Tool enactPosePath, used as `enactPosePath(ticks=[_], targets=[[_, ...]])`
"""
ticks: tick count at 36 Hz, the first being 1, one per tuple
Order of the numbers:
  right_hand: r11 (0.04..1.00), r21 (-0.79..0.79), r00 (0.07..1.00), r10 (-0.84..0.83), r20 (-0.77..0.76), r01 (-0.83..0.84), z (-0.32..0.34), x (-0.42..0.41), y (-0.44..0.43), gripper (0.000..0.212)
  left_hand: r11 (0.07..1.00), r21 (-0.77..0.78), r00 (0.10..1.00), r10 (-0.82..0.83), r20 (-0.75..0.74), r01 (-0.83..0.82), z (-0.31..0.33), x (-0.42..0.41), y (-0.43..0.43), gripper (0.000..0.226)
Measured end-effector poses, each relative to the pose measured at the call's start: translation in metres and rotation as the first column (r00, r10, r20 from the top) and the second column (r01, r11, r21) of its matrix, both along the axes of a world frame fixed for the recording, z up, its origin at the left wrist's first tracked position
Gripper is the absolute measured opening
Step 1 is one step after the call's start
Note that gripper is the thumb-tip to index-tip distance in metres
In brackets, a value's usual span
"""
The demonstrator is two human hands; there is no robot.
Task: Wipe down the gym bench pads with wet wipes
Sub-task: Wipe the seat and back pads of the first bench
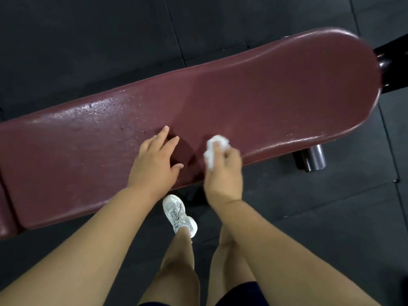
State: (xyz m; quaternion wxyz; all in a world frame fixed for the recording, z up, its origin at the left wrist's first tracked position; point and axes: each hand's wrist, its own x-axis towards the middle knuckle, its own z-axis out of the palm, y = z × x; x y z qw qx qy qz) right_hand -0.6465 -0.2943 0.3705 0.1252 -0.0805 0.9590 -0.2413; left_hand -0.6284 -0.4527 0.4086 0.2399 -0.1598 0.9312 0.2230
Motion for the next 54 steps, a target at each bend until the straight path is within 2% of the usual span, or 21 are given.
enactPosePath(ticks=[4, 6, 8, 11, 13, 17, 19, 21, 24, 26, 28, 30, 33, 35, 37, 39, 42, 45, 47, 50, 54], targets=[[0.879, -0.01, 0.877, 0.476, -0.067, -0.478, -0.003, 0.021, -0.012, 0.055, 0.998, -0.059, 0.999, 0.038, 0.032, -0.036, -0.001, 0.026, -0.033, 0.069], [0.86, 0.029, 0.855, 0.51, -0.1, -0.509, -0.001, 0.007, 0.001, 0.044, 0.998, -0.058, 1.0, -0.003, 0.024, 0.004, -0.003, 0.036, -0.045, 0.07], [0.929, 0.034, 0.925, 0.369, -0.088, -0.368, 0.002, -0.015, 0.021, 0.03, 0.999, -0.042, 1.0, -0.03, 0.007, 0.03, -0.004, 0.041, -0.051, 0.07], [0.993, 0.112, 0.994, 0.04, -0.102, -0.029, 0.005, -0.041, 0.05, 0.035, 0.999, -0.028, 1.0, -0.021, -0.006, 0.021, -0.006, 0.042, -0.052, 0.069], [0.975, 0.088, 0.975, -0.196, -0.1, 0.205, 0.006, -0.046, 0.05, 0.039, 1.0, -0.018, 1.0, -0.008, -0.016, 0.008, -0.007, 0.042, -0.051, 0.07], [0.908, 0.144, 0.92, -0.388, -0.06, 0.393, 0.003, -0.029, -0.001, 0.046, 0.999, -0.021, 0.999, -0.026, -0.031, 0.025, -0.01, 0.043, -0.052, 0.071], [0.967, 0.123, 0.974, -0.224, -0.019, 0.225, 0.003, -0.006, -0.034, 0.048, 0.999, -0.025, 0.998, -0.049, -0.035, 0.048, -0.011, 0.043, -0.055, 0.072], [0.993, 0.063, 0.995, 0.102, 0.007, -0.102, 0.004, 0.014, -0.055, 0.047, 0.998, -0.026, 0.998, -0.061, -0.026, 0.06, -0.011, 0.042, -0.059, 0.072], [0.831, 0.078, 0.833, 0.553, -0.005, -0.551, 0.005, 0.006, -0.046, 0.051, 0.998, -0.016, 0.998, -0.066, -0.007, 0.066, -0.008, 0.04, -0.063, 0.072], [0.77, 0.142, 0.78, 0.625, 0.027, -0.622, 0.009, -0.024, -0.027, 0.054, 0.998, 0.002, 0.998, -0.068, 0.007, 0.068, -0.004, 0.038, -0.065, 0.071], [0.857, 0.165, 0.862, 0.503, -0.066, -0.487, 0.007, -0.06, -0.005, 0.052, 0.998, 0.02, 0.999, -0.053, -0.003, 0.053, 0.0, 0.034, -0.067, 0.067], [0.97, 0.175, 0.972, 0.194, -0.131, -0.17, 0.007, -0.098, 0.011, 0.047, 0.999, 0.03, 1.0, -0.011, -0.012, 0.011, 0.004, 0.028, -0.07, 0.061], [0.957, 0.17, 0.97, -0.222, -0.098, 0.236, 0.005, -0.129, 0.011, 0.042, 0.997, 0.016, 0.996, 0.082, -0.027, -0.082, 0.007, 0.018, -0.074, 0.062], [0.918, 0.223, 0.943, -0.306, -0.13, 0.329, 0.003, -0.127, -0.008, 0.044, 0.989, -0.017, 0.989, 0.147, -0.031, -0.148, 0.007, 0.011, -0.077, 0.068], [0.949, 0.249, 0.978, -0.169, -0.126, 0.196, 0.0, -0.105, -0.034, 0.043, 0.984, -0.049, 0.984, 0.175, 0.014, -0.174, 0.005, 0.004, -0.081, 0.075], [0.969, 0.183, 0.983, 0.177, -0.037, -0.168, -0.001, -0.071, -0.059, 0.038, 0.982, -0.055, 0.98, 0.186, 0.067, -0.183, 0.004, -0.002, -0.082, 0.081], [0.673, 0.046, 0.673, 0.74, -0.021, -0.738, 0.007, -0.038, -0.073, 0.044, 0.979, -0.059, 0.975, 0.2, 0.101, -0.195, 0.003, -0.006, -0.08, 0.082], [0.5, 0.038, 0.494, 0.863, -0.1, -0.865, 0.004, -0.066, -0.051, 0.053, 0.973, -0.054, 0.963, 0.229, 0.142, -0.224, 0.005, -0.009, -0.079, 0.081], [0.596, 0.115, 0.584, 0.802, -0.125, -0.794, -0.003, -0.106, -0.035, 0.053, 0.971, -0.053, 0.961, 0.237, 0.145, -0.232, 0.005, -0.01, -0.079, 0.081], [0.945, 0.035, 0.933, 0.328, -0.149, -0.326, 0.003, -0.167, -0.018, 0.046, 0.967, -0.058, 0.955, 0.253, 0.152, -0.247, 0.005, -0.014, -0.077, 0.08], [0.988, 0.04, 0.988, -0.148, -0.036, 0.149, 0.01, -0.187, -0.034, 0.042, 0.955, -0.052, 0.937, 0.298, 0.183, -0.294, 0.007, -0.018, -0.073, 0.08]])
